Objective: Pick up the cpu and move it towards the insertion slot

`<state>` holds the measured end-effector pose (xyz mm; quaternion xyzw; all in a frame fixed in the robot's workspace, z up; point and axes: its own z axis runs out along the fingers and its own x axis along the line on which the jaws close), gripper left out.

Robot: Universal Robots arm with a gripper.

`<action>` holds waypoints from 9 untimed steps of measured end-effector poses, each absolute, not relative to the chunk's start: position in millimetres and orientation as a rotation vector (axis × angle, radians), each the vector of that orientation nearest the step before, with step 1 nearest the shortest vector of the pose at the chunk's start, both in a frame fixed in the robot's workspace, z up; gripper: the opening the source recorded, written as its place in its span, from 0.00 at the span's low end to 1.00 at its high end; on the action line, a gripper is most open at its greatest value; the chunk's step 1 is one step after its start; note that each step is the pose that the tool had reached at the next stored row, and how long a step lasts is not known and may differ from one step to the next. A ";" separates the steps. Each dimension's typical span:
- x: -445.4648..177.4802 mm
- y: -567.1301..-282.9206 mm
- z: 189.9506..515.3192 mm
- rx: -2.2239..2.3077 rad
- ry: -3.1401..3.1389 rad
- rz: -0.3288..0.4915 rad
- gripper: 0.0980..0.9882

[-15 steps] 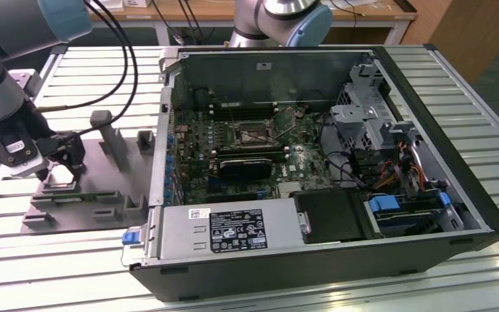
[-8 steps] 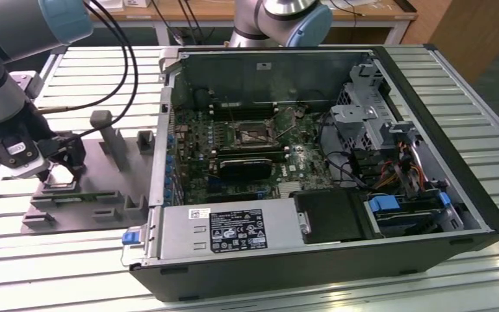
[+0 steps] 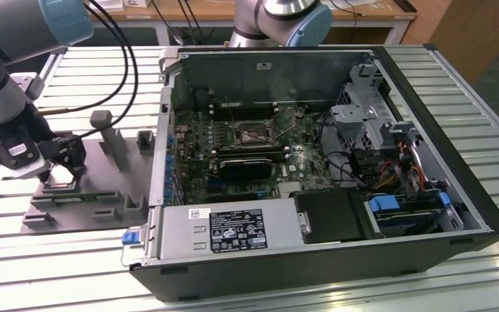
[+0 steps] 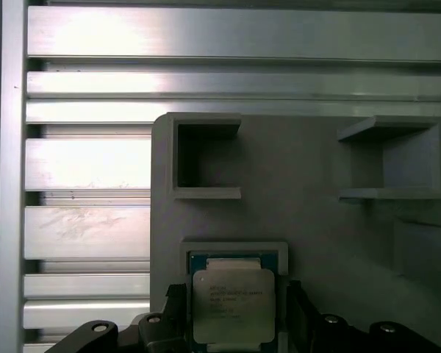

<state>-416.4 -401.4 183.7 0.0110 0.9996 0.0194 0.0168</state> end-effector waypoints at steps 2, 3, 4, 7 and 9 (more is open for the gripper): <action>-416.4 -401.4 183.6 0.034 3.107 0.060 0.62; -416.4 -401.4 183.6 0.034 3.107 0.060 0.62; -416.3 -401.4 183.6 0.034 3.107 0.061 0.62; -416.4 -401.4 183.7 0.034 3.107 0.060 0.53; -416.4 -401.4 183.7 0.034 3.107 0.061 0.49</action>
